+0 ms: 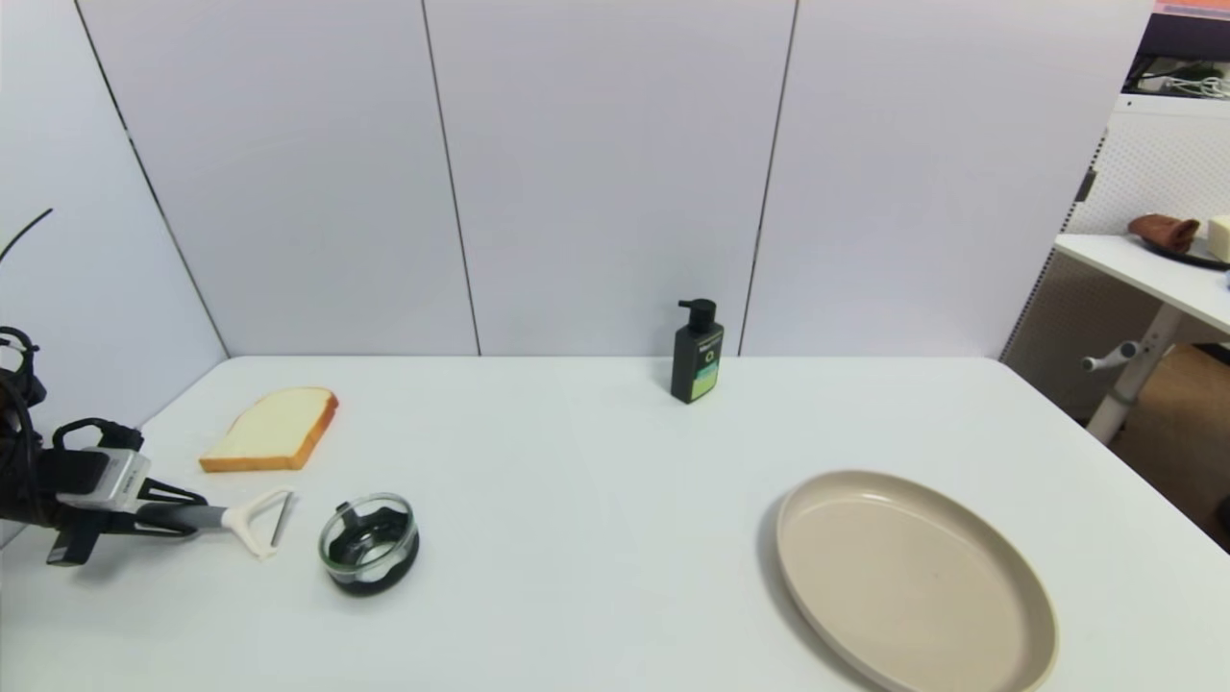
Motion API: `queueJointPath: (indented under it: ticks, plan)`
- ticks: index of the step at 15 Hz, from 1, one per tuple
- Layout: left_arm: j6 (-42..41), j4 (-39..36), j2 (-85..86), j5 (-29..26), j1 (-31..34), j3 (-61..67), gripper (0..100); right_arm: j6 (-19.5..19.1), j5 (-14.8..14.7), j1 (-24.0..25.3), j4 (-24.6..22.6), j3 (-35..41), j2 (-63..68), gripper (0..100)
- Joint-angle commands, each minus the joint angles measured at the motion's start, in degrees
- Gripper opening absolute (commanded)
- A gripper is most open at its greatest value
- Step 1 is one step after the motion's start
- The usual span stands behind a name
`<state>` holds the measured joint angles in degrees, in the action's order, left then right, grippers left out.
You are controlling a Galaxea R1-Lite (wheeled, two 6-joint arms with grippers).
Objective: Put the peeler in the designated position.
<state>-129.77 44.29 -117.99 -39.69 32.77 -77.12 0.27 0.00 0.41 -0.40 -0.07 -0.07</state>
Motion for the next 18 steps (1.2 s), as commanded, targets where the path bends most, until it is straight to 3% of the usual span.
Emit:
queueJointPath:
  ticks: [1,4,5,13,15,18]
  plan:
    - [0.2,0.4,2.6,-0.2,-1.5,-1.0,0,0.0,0.0,0.0,-0.1,0.0,0.0,100]
    - [1.5,0.4,3.3,-0.2,-1.7,-0.6,0,0.0,0.0,0.0,0.0,0.0,0.0,100]
    - [1.5,0.5,3.1,-0.2,-1.7,-0.3,100,0.0,0.0,0.0,0.0,0.1,0.0,100]
    - [4.3,1.7,8.2,-2.1,-2.3,-1.0,100,0.0,0.0,0.0,-0.1,0.0,0.0,100]
    - [17.0,1.3,16.2,-2.6,-5.8,-1.0,100,0.0,0.0,0.0,0.0,0.0,0.0,100]
    - [48.8,-0.1,26.4,-1.4,-12.6,-5.6,100,0.0,0.0,0.0,0.0,0.0,0.0,100]
